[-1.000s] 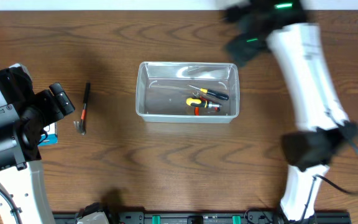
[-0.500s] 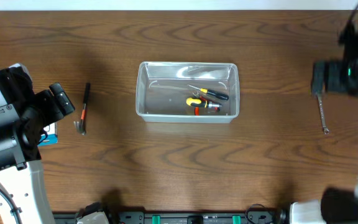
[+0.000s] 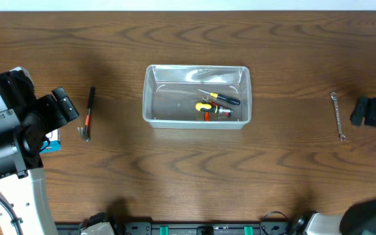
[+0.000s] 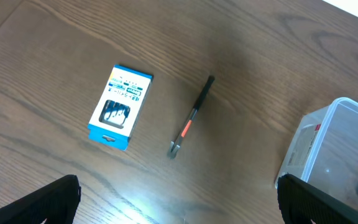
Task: Pack container
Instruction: 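Withdraw the right gripper toward the metal wrench, then lower the right gripper and close it on the metal wrench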
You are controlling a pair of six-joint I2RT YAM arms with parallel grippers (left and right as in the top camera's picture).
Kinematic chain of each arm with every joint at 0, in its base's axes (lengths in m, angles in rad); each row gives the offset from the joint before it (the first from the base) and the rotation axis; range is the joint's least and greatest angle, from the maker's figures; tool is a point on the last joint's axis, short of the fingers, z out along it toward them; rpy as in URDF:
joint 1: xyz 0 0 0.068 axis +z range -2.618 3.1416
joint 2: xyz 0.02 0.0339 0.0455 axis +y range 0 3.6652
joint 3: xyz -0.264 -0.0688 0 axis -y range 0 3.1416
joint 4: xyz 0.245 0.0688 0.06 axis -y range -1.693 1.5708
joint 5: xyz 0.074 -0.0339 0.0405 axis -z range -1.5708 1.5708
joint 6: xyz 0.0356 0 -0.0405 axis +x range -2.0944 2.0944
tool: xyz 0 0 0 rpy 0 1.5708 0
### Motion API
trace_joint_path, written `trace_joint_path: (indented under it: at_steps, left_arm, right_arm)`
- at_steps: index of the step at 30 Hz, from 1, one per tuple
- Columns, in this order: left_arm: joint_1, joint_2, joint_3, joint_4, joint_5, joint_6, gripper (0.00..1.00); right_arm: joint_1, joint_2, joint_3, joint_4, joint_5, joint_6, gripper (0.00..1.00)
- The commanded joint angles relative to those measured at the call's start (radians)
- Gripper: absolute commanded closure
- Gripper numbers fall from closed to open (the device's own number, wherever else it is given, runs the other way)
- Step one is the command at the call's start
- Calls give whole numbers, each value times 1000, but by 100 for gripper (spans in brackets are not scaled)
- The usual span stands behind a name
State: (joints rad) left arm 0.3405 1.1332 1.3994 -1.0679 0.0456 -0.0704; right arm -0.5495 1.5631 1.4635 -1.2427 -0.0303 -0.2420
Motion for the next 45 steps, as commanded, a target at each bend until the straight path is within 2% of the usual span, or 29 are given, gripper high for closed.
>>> trace_joint_path:
  at_steps: [1, 4, 10, 18, 35, 41, 45]
  left_arm:
    - [5, 3, 18, -2, -1, 13, 2]
    - [5, 3, 18, -4, -2, 13, 2]
    - [5, 3, 18, -5, -2, 14, 2]
    - [5, 3, 18, -5, -2, 14, 2]
    - [5, 3, 18, -5, -2, 14, 2]
    - [5, 3, 18, -5, -2, 14, 2]
    - [5, 3, 18, -5, -2, 14, 2]
  right_arm:
    - [-5, 129, 26, 56, -15, -126, 1]
    - [8, 232, 37, 129, 54, -137, 1]
    - [45, 364, 59, 207, 52, -198, 1]
    - [112, 437, 59, 279, 42, -291, 1]
    - [118, 570, 58, 326, 16, -298, 5]
    - [118, 586, 58, 330, -9, -293, 15]
    - [118, 586, 58, 331, -9, -293, 28]
